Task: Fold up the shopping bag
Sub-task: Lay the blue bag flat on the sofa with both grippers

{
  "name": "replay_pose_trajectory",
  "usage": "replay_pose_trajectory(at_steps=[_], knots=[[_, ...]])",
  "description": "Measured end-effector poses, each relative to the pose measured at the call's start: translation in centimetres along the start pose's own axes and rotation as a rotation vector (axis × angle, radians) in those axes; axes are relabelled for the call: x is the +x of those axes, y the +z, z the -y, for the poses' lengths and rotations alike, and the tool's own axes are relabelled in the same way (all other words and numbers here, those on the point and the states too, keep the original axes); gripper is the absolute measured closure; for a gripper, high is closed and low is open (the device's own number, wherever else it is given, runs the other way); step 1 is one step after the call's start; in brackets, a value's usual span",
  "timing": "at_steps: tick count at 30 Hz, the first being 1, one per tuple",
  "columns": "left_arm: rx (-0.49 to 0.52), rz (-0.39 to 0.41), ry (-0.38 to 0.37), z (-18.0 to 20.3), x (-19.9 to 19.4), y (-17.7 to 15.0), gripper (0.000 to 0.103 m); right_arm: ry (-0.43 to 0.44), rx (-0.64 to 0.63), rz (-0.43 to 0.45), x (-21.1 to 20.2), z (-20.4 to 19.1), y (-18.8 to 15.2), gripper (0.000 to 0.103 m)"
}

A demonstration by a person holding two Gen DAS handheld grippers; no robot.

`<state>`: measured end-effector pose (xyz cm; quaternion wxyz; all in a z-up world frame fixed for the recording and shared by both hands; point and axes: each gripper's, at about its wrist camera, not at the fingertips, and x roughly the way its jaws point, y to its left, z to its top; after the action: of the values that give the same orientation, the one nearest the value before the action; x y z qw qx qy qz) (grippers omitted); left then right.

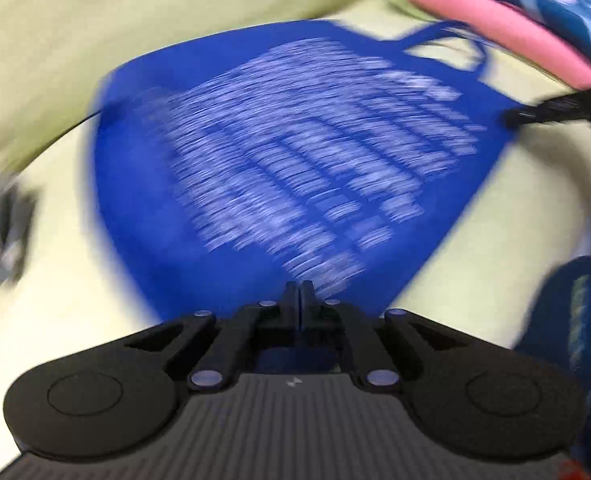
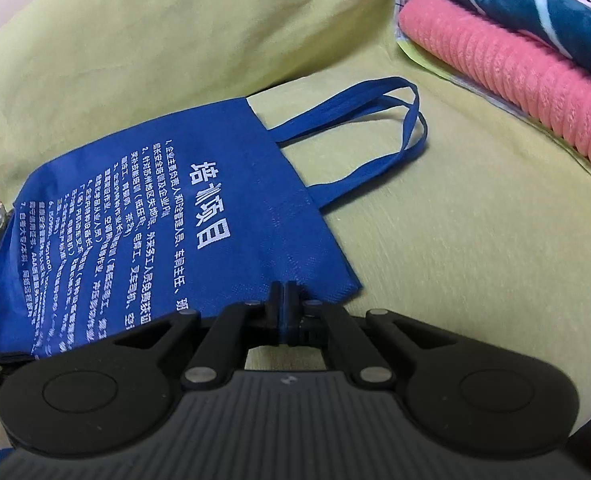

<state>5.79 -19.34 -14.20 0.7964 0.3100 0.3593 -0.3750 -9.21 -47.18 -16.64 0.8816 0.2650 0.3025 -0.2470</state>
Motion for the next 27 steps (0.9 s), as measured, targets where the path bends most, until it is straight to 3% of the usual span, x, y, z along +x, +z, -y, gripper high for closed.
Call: replay_pose_trajectory(at_steps=[1, 2, 5, 9, 10, 13, 17, 21, 23, 24, 25, 27], knots=[[-0.012, -0.018, 0.060, -1.0, -0.2, -0.5, 0.100, -0.004, -0.003, -0.001, 0.0, -0.1, 0.0, 0.103], [-0.037, -0.022, 0.075, -1.9, -0.6, -0.6, 0.101, -0.007, -0.005, -0.003, 0.1, -0.2, 0.1, 0.103], [-0.146, 0.027, -0.005, -3.6, -3.0, 0.3, 0.103, -0.020, -0.022, -0.013, 0.2, -0.6, 0.2, 0.103], [-0.067, 0.149, -0.062, -1.6, -4.8, 2.4, 0.100, -0.046, -0.067, -0.033, 0.4, -1.3, 0.6, 0.103], [-0.044, 0.147, -0.074, -1.1, -4.3, 2.8, 0.099, -0.052, -0.076, -0.037, 0.4, -1.4, 0.6, 0.103], [-0.011, 0.042, -0.066, -0.8, -0.6, 2.3, 0.099, -0.062, -0.101, -0.049, 0.5, -1.7, 0.8, 0.103], [-0.001, -0.036, -0.077, -2.7, 0.3, 2.2, 0.099, -0.049, -0.119, -0.075, 0.6, -1.6, 1.3, 0.103], [0.098, 0.080, -0.086, -5.1, -2.1, 7.3, 0.099, -0.026, -0.131, -0.092, 0.7, -1.3, 1.6, 0.103], [0.116, 0.149, -0.155, -6.8, -2.5, 11.5, 0.074, -0.017, -0.140, -0.095, 0.8, -1.2, 1.7, 0.103], [0.116, 0.169, -0.208, -7.6, -2.2, 13.8, 0.040, -0.012, -0.144, -0.096, 0.8, -1.2, 1.7, 0.103], [0.113, 0.172, -0.257, -8.2, -1.4, 16.2, 0.012, -0.008, -0.145, -0.097, 0.8, -1.1, 1.7, 0.103], [0.134, 0.140, -0.328, -8.8, 1.4, 20.9, 0.011, 0.000, -0.146, -0.098, 0.8, -1.0, 1.8, 0.103]])
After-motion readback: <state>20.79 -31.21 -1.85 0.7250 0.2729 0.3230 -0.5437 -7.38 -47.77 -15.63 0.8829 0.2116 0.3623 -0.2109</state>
